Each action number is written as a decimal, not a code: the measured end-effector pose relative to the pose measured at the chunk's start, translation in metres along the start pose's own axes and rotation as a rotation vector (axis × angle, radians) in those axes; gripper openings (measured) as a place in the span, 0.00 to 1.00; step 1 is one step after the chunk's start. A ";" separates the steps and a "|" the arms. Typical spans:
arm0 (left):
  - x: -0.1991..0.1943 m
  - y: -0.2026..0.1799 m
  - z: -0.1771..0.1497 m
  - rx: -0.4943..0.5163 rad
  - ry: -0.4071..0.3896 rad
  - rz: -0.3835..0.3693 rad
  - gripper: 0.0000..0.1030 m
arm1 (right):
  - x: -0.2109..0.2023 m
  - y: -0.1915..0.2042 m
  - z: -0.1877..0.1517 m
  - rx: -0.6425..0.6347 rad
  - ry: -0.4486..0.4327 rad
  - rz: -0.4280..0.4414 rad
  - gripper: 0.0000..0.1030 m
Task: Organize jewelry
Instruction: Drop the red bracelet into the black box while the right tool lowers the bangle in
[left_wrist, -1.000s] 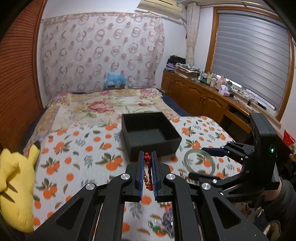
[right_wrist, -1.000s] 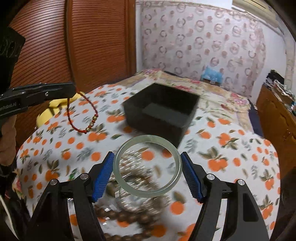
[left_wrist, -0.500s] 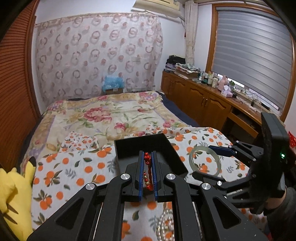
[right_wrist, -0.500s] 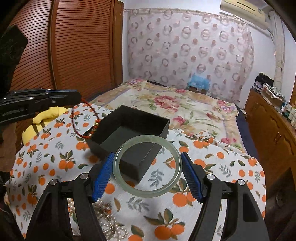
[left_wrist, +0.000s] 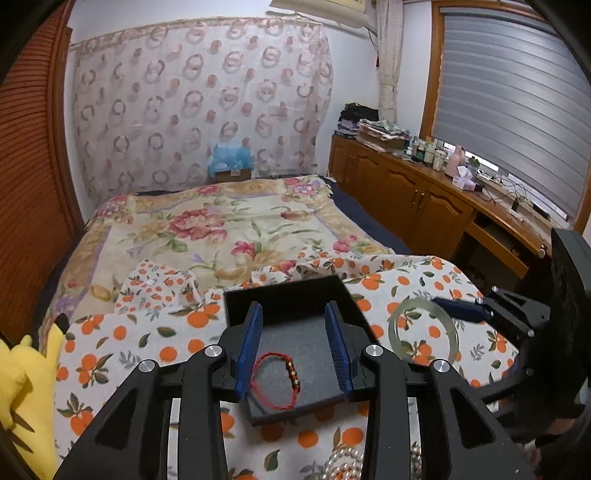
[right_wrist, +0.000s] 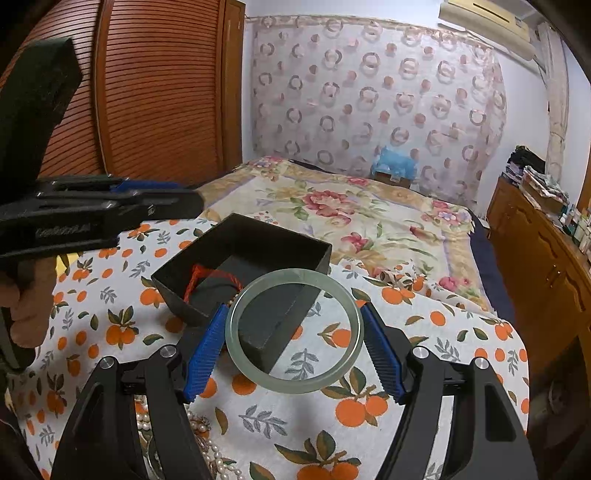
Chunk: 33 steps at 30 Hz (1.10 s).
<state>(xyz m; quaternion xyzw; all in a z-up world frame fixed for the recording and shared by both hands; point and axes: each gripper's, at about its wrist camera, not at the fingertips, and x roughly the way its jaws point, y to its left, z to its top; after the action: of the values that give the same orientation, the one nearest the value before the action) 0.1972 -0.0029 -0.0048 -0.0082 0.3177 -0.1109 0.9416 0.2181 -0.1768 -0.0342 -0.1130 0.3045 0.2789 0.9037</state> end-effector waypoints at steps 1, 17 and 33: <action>-0.002 0.003 -0.003 -0.003 0.002 0.006 0.33 | 0.001 0.002 0.001 -0.002 -0.001 0.001 0.72; -0.047 0.042 -0.074 -0.040 0.047 0.068 0.41 | 0.059 0.045 0.035 -0.106 0.037 0.021 0.72; -0.057 0.021 -0.114 -0.033 0.096 0.006 0.43 | 0.066 0.042 0.030 -0.068 0.052 0.041 0.78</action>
<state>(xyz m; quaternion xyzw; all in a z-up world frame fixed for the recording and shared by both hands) 0.0890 0.0358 -0.0632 -0.0176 0.3643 -0.1032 0.9254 0.2521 -0.1024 -0.0523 -0.1448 0.3203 0.3044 0.8853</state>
